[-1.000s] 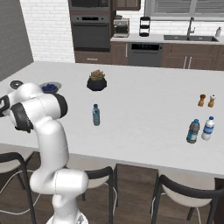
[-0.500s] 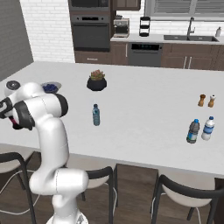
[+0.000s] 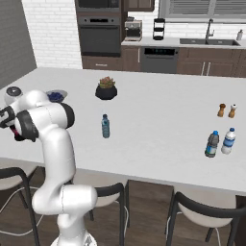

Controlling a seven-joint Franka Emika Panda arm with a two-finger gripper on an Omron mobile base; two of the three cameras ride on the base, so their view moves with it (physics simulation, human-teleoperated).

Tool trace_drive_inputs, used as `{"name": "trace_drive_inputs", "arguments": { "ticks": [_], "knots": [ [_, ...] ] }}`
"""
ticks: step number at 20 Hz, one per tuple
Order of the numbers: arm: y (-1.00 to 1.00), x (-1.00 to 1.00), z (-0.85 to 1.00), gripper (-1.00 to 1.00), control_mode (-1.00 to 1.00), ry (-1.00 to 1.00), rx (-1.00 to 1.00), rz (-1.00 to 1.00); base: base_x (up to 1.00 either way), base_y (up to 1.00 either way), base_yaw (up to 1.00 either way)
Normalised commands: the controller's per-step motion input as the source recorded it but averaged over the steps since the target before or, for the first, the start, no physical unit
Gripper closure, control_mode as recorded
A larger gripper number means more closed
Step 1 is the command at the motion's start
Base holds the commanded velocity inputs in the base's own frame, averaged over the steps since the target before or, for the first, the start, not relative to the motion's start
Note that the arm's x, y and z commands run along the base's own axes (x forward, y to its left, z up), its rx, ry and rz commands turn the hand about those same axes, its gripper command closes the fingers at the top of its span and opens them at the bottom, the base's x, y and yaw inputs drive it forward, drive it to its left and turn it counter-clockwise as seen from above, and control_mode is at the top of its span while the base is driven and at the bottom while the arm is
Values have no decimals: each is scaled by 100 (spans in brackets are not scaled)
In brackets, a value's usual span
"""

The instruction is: Move the plastic bottles in the middle to the plastics group, and the glass bottles in the middle to the glass group.

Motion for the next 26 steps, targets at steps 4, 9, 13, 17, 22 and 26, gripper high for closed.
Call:
{"name": "trace_drive_inputs", "arguments": {
  "ticks": [4,9,13,17,22,26],
  "knots": [
    [0,-17,0,100,-100,0,0,2,0,0,0],
    [10,-19,0,100,-100,-1,0,3,0,0,0],
    [8,1,-8,100,-100,-3,0,0,0,0,0],
    [0,4,-5,100,-100,-2,0,-4,0,0,0],
    [0,0,0,100,-100,0,0,-10,0,0,0],
    [0,0,-20,100,-100,-2,0,-7,0,0,0]
  ]
}}
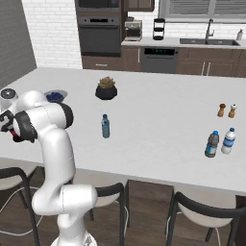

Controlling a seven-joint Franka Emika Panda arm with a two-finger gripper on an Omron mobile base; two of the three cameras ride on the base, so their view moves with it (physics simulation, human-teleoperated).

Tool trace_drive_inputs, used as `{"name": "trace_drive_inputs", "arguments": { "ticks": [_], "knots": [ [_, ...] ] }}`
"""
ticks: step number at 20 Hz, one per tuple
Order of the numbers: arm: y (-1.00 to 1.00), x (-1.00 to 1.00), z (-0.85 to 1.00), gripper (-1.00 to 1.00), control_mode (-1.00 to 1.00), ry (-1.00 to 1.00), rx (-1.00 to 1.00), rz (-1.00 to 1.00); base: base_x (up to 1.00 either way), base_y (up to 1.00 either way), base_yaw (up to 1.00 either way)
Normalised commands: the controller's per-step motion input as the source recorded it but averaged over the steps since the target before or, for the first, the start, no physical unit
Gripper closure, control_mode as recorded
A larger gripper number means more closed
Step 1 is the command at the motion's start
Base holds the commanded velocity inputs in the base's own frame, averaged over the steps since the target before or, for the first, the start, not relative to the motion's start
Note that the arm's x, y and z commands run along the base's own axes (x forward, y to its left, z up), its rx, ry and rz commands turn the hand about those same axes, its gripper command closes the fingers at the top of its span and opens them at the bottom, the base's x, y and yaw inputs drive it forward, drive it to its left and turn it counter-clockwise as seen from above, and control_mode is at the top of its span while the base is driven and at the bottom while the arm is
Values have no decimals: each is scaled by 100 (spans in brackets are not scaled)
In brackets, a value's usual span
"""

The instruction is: Move the plastic bottles in the middle to the plastics group, and the glass bottles in the middle to the glass group.

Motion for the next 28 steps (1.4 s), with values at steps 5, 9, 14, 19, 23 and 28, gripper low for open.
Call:
{"name": "trace_drive_inputs", "arguments": {
  "ticks": [5,9,14,19,23,28],
  "knots": [
    [0,0,-49,100,-100,-11,0,-4,0,0,0],
    [0,-4,-39,100,-100,-10,1,-2,0,0,0],
    [0,-23,-11,100,-100,-1,2,0,0,0,0],
    [0,-1,0,100,-100,0,0,0,0,0,0],
    [0,0,0,100,-100,0,0,0,0,0,0],
    [-9,0,-1,100,-100,0,2,0,0,0,0]
  ]
}}
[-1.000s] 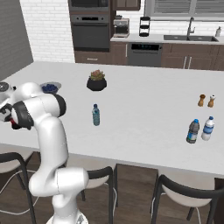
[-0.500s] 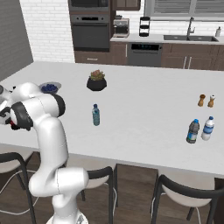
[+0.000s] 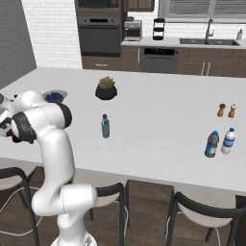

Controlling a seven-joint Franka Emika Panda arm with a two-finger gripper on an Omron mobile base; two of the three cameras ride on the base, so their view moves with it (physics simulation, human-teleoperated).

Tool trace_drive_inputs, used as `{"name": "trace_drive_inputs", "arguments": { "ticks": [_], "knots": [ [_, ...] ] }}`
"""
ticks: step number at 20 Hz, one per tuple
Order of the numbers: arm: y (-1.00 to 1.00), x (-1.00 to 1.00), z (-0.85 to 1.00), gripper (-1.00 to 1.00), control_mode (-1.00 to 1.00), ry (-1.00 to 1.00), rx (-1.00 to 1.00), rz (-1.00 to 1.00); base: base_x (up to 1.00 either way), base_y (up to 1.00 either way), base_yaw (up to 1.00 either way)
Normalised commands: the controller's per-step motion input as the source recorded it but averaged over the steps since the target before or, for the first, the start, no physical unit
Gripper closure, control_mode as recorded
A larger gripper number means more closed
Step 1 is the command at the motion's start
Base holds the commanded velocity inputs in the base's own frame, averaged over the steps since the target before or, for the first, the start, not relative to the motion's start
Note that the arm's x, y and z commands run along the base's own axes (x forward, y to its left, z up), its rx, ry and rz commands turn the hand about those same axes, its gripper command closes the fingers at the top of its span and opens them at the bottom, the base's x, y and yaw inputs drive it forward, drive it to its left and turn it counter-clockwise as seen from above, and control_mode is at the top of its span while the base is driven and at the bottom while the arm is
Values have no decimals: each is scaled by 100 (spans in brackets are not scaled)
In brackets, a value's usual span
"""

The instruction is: Move the plastic bottles in the middle to the plastics group, and the glass bottles in the middle to the glass group.

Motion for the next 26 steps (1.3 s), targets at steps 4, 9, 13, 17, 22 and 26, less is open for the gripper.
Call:
{"name": "trace_drive_inputs", "arguments": {
  "ticks": [4,9,13,17,22,26],
  "knots": [
    [-13,0,-2,100,-100,0,9,0,0,0,0],
    [-16,0,-4,100,-100,-1,19,-1,0,0,0],
    [-11,0,-2,100,-100,0,9,-2,0,0,0],
    [-2,0,0,100,-100,0,0,0,0,0,0],
    [0,0,0,100,-100,0,0,0,0,0,0],
    [-3,16,0,100,-100,7,-2,0,0,0,0]
  ]
}}
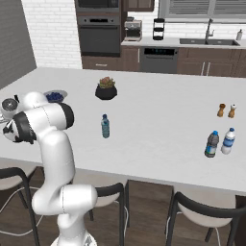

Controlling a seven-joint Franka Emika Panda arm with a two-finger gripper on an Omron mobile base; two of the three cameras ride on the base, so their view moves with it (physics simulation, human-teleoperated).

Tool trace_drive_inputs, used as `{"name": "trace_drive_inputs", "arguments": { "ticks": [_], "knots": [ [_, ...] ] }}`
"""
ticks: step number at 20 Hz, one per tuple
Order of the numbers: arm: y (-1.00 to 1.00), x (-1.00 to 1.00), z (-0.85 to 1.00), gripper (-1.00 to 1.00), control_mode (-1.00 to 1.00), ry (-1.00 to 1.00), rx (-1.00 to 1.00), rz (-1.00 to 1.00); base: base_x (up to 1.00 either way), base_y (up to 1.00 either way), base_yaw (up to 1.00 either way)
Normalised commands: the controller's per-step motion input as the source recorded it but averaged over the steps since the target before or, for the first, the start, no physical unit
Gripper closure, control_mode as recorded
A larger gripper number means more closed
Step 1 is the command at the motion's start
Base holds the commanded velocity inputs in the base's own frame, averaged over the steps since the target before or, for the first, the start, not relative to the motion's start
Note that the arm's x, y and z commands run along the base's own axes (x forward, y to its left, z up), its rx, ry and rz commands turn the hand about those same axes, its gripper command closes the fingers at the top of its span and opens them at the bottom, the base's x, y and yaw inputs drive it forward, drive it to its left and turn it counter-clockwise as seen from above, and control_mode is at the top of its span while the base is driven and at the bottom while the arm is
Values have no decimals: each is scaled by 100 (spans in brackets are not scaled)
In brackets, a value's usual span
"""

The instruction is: Move the plastic bottles in the middle to the plastics group, and the glass bottles in the middle to the glass group.

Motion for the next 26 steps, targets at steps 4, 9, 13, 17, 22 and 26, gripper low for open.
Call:
{"name": "trace_drive_inputs", "arguments": {
  "ticks": [4,9,13,17,22,26],
  "knots": [
    [-4,8,0,100,-100,5,0,-1,0,0,0],
    [-2,0,0,100,-100,0,0,0,0,0,0],
    [0,0,0,-100,-100,0,0,0,0,0,0],
    [0,0,0,-100,-100,0,0,0,0,0,0],
    [0,0,0,-100,-100,0,0,0,0,0,0],
    [0,-2,4,-100,-100,0,0,0,0,0,0]
  ]
}}
